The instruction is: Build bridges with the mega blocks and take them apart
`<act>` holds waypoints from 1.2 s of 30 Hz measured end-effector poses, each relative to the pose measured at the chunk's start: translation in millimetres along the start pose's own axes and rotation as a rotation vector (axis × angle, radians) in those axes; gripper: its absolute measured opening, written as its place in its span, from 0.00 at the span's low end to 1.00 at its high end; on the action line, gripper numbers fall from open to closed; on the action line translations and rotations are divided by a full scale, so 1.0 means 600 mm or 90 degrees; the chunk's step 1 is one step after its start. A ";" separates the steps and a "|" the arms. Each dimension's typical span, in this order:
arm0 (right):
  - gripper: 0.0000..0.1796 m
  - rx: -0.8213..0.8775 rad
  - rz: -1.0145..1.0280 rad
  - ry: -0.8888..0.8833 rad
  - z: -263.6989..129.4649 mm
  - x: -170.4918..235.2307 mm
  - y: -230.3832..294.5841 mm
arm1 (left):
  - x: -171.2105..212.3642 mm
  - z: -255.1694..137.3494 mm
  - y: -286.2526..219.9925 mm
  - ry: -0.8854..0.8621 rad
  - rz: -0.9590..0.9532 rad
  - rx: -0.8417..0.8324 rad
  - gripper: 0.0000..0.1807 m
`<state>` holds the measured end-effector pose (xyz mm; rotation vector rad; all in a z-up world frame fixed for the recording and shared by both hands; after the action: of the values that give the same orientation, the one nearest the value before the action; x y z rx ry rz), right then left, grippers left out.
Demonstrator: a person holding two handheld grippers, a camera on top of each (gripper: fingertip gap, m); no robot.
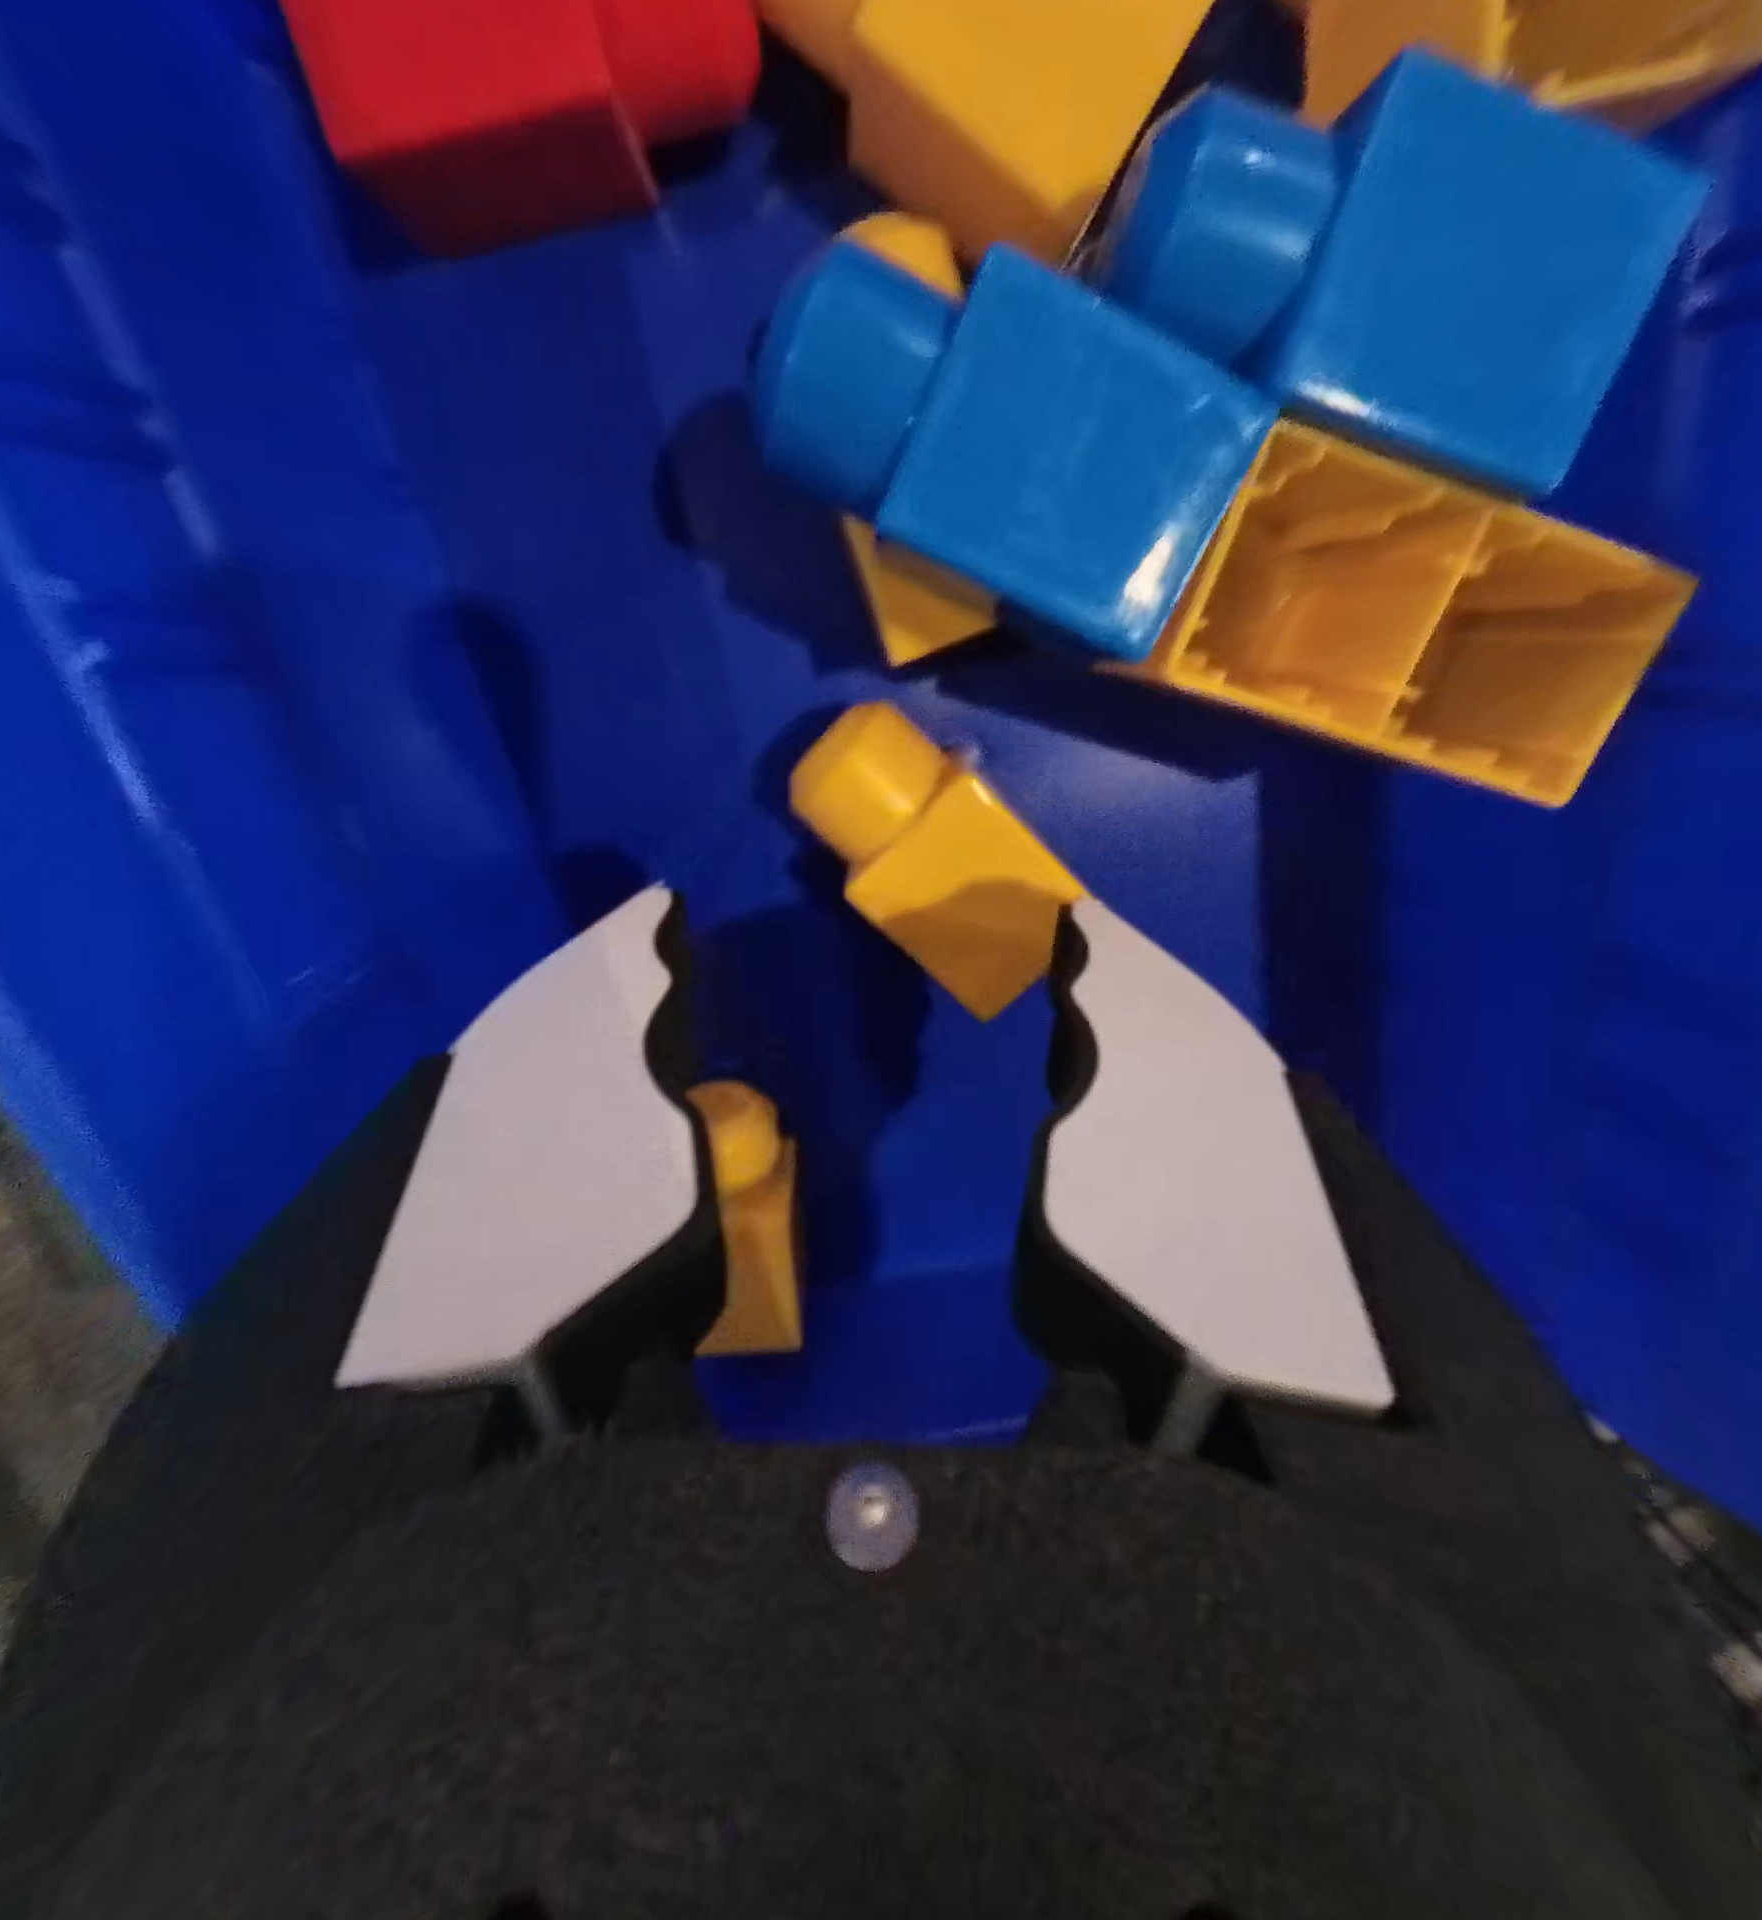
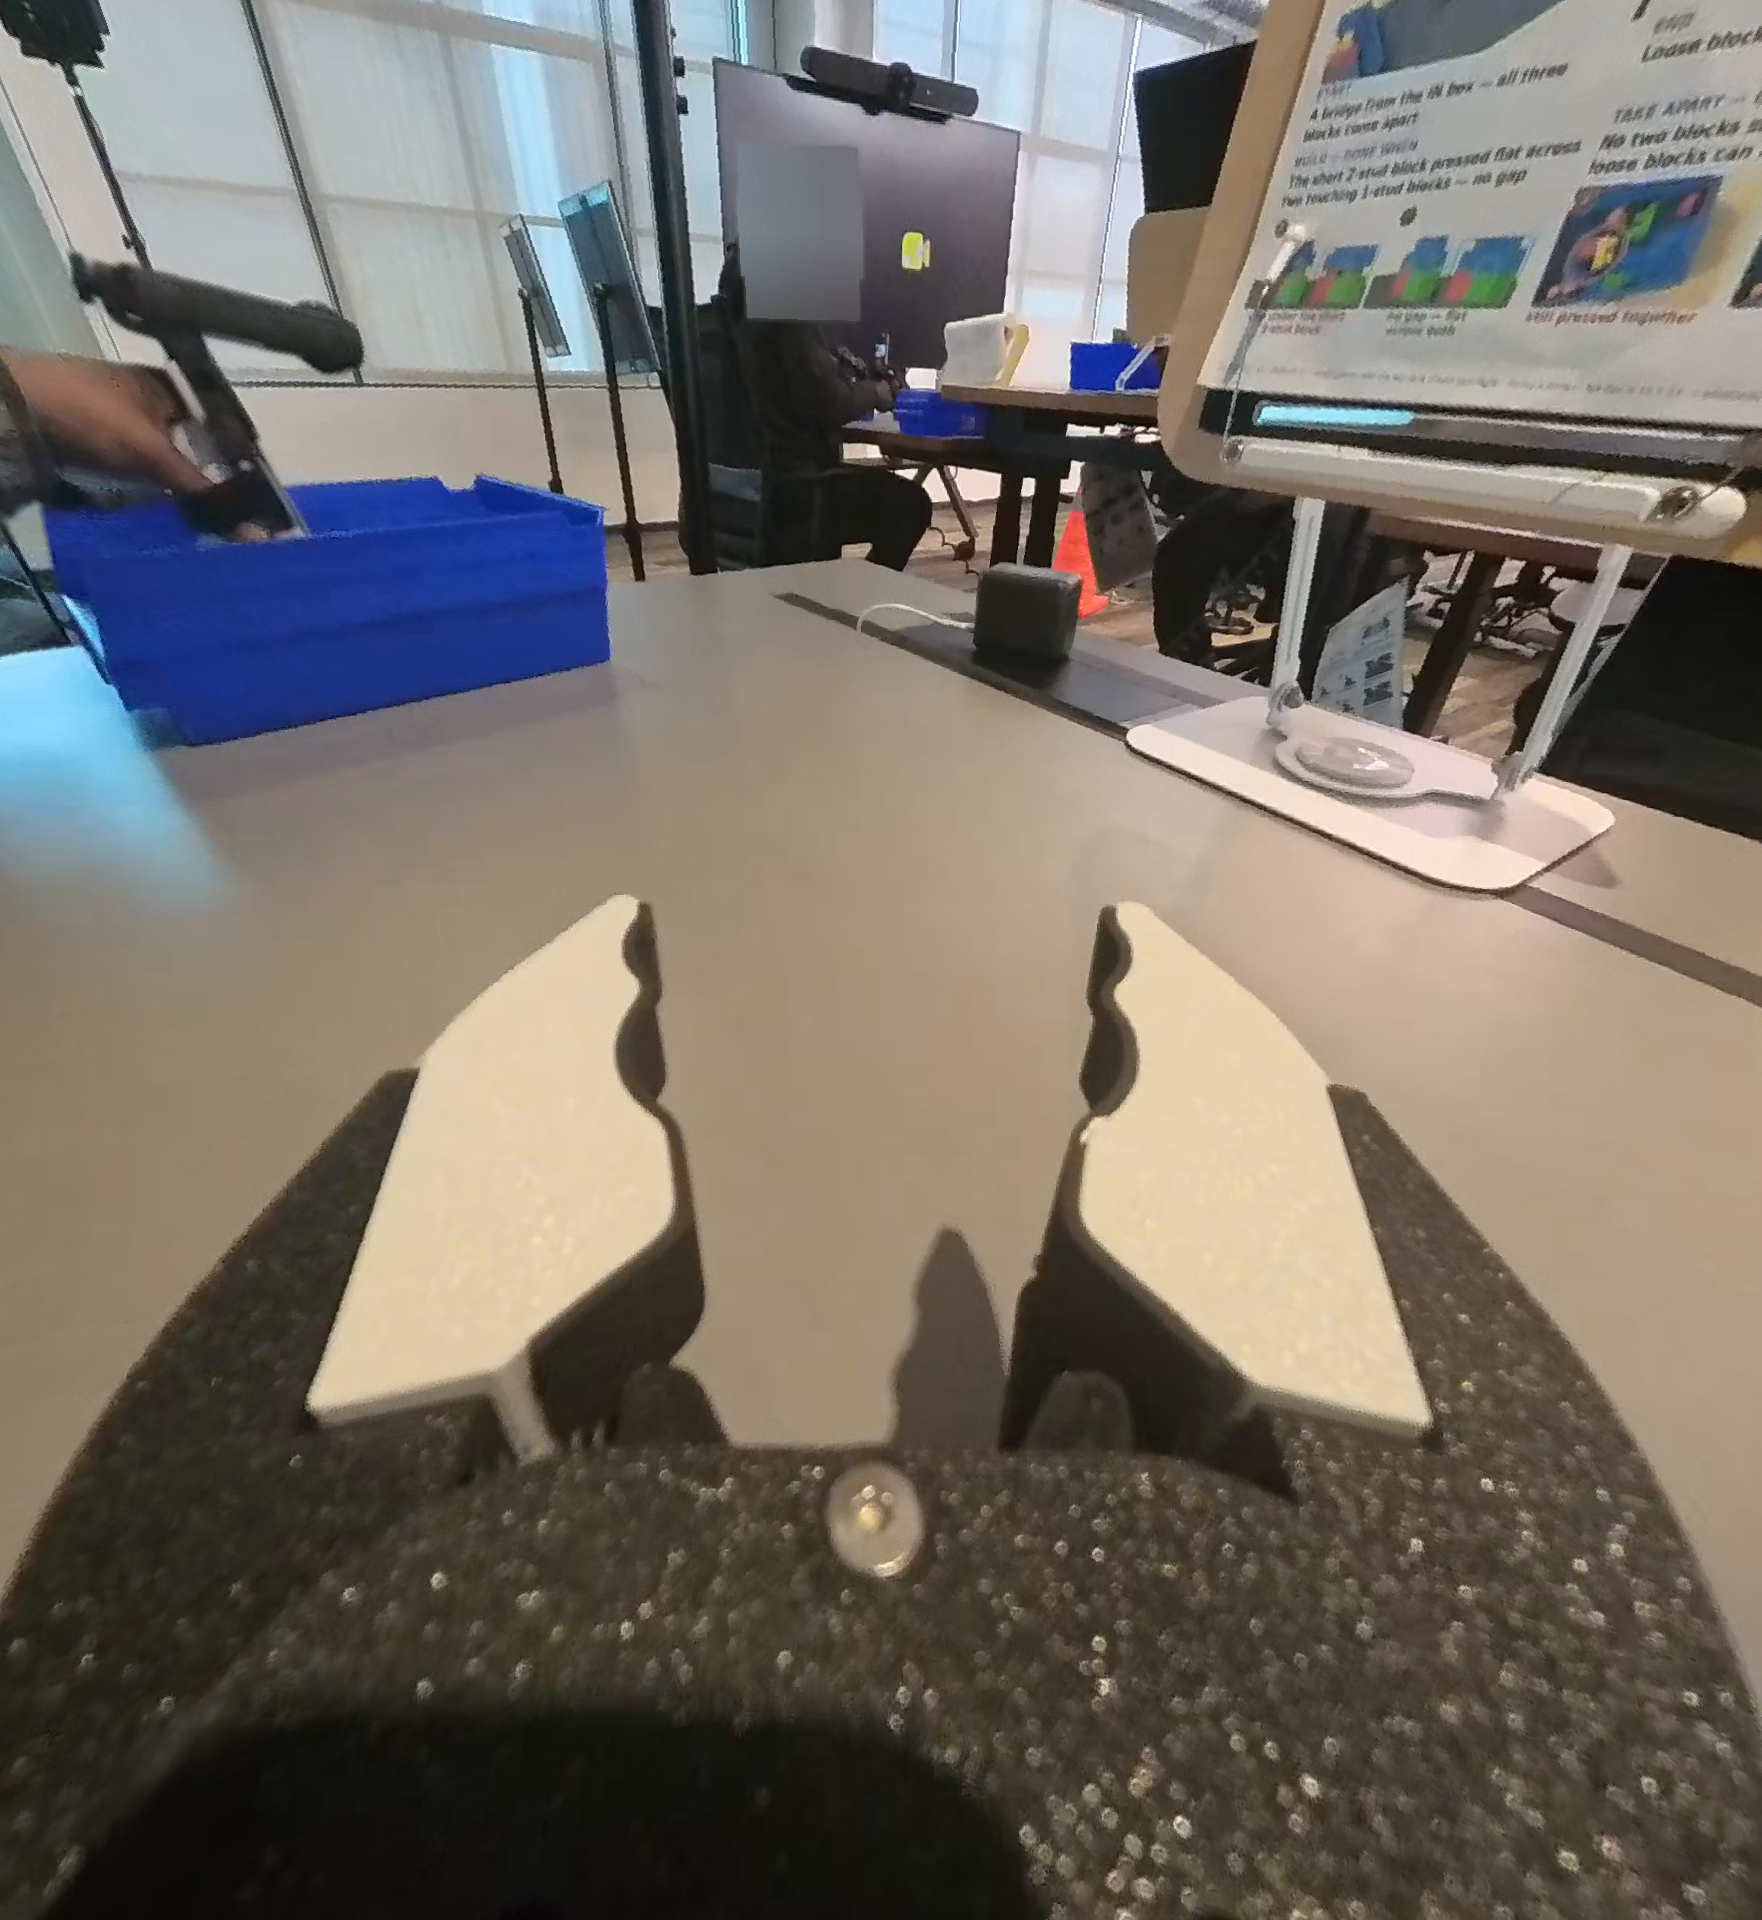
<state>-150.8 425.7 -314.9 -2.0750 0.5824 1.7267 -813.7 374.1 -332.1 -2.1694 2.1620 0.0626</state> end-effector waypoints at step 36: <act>0.37 -0.300 0.141 -0.127 0.031 -0.127 0.050 | -0.057 -0.247 -0.487 -0.747 0.514 0.446 0.30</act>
<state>-194.7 416.2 -243.8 -2.1561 0.3823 2.3539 -525.9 396.6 -174.0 -0.5007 1.6990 0.4133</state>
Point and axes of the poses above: each gripper's, where its closed fingertips meet, z out along the fingers, x out of its underside, y = z × x across the jaws, the point moved 6 cm from there along -z, back along the fingers, and after that the axes turned 7 degrees about y, right-handed, at the moved point
